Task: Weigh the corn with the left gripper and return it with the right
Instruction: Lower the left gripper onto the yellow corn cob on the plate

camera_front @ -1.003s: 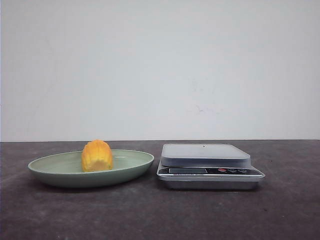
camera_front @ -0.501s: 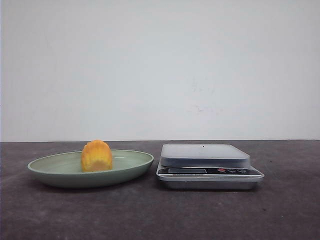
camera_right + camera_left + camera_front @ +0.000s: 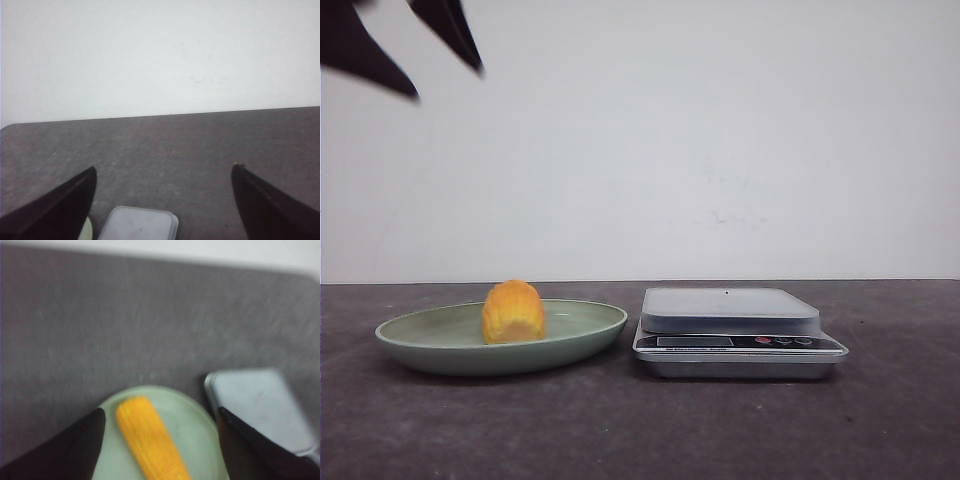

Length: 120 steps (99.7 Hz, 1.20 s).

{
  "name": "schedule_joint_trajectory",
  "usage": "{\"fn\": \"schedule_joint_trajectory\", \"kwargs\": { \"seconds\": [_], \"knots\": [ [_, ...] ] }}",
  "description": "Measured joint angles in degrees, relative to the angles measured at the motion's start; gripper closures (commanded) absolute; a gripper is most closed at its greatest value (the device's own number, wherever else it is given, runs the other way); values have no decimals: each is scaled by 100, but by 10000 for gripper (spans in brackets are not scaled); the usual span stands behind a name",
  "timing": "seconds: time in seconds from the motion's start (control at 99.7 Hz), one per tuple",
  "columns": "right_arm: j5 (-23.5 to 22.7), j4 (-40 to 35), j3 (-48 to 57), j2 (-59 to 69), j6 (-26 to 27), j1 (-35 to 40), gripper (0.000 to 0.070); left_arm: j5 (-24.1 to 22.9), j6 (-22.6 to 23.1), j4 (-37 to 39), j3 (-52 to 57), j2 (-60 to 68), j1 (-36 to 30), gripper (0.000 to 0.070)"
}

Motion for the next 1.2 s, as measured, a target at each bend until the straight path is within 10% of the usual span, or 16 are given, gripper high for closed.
{"fn": "schedule_joint_trajectory", "kwargs": {
  "seconds": [0.822, 1.023, 1.203],
  "knots": [
    [-37, -468, 33, 4, -177, 4, 153, -750, -684, 514, 0, 2658, -730, 274],
    [-37, -468, 33, 4, -177, 4, 154, -752, -769, 540, 0, 2682, -748, 612],
    [-37, -468, 33, 4, -177, 4, 154, -752, -811, 553, 0, 2682, -750, 699]
  ]
}}
